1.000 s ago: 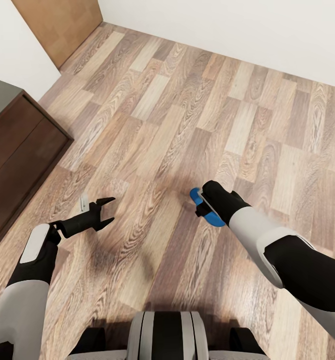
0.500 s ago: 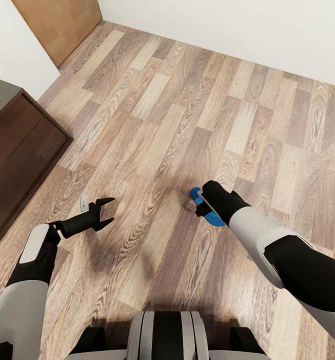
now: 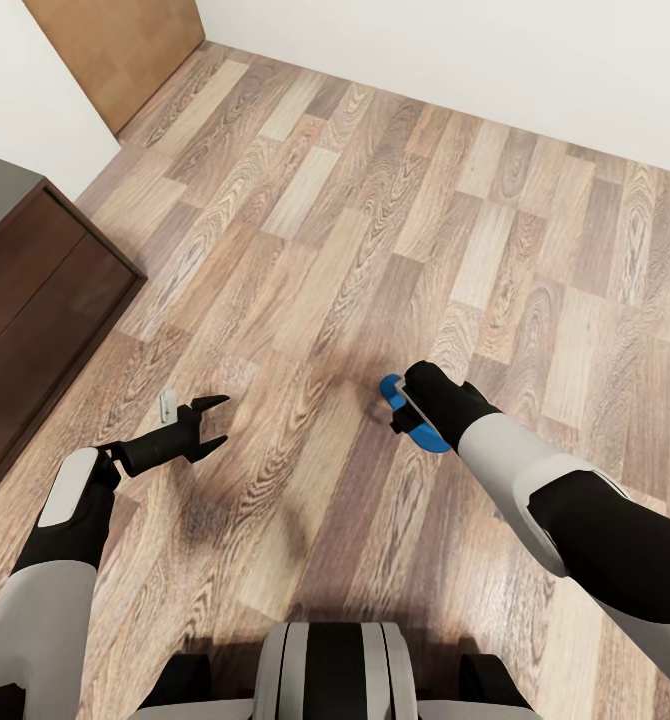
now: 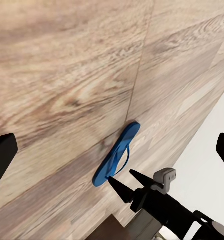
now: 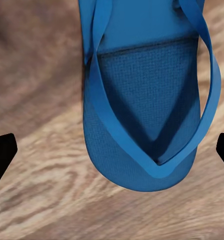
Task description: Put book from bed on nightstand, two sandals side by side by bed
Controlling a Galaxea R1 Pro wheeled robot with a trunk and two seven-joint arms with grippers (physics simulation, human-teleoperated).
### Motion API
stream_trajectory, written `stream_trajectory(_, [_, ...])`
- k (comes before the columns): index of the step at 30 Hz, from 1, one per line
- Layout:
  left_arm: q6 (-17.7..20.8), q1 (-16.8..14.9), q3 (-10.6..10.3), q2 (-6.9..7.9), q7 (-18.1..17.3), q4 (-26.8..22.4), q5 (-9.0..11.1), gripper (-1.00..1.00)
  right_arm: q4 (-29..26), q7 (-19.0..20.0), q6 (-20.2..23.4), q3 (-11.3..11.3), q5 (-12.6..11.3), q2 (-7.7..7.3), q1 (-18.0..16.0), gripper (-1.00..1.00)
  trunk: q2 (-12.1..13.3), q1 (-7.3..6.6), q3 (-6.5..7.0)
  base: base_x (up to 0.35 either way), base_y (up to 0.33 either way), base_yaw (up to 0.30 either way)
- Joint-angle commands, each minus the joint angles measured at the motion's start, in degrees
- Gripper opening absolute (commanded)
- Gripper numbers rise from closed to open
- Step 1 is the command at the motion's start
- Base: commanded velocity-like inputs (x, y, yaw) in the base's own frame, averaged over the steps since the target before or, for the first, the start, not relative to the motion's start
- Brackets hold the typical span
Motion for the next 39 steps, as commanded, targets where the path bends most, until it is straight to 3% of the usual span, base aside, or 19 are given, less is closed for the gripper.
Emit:
stream_trajectory(1, [0.21, -0.03, 0.09, -0.01, 0.60, -0.03, 0.60, 1.00, -0.06, 0.55, 0.21, 0.22, 0.60, -0.02, -0.03, 1.00, -0.01, -0.01, -0.03, 0.000, 0.000, 0.000])
stream_trajectory(39, [0.27, -0.03, 0.09, -0.01, 0.60, -0.03, 0.60, 1.00, -0.04, -1.98, 0.21, 0.13, 0.55, -0.11, -0.03, 1.00, -0.01, -0.01, -0.03, 0.000, 0.000, 0.000])
